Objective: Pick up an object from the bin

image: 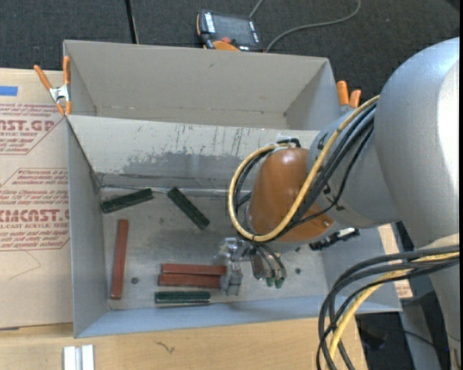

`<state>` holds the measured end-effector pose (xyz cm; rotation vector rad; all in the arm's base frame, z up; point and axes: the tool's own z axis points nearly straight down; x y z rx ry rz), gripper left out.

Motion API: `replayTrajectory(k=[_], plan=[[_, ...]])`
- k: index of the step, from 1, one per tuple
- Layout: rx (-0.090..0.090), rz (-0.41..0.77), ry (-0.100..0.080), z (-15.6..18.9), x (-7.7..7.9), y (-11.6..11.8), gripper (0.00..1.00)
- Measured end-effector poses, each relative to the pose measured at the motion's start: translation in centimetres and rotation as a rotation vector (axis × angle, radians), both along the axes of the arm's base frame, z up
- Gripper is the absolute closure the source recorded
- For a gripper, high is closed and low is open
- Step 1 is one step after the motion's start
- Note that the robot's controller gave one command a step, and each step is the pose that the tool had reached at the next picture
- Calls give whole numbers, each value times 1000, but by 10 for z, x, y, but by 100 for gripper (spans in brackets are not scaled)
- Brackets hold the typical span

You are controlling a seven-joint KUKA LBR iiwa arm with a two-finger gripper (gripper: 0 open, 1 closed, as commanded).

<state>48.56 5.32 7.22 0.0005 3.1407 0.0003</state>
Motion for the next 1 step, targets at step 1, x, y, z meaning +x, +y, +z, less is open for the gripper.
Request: replayTrajectory(k=[1], plan=[[1,52,-8,143,8,-6,100]])
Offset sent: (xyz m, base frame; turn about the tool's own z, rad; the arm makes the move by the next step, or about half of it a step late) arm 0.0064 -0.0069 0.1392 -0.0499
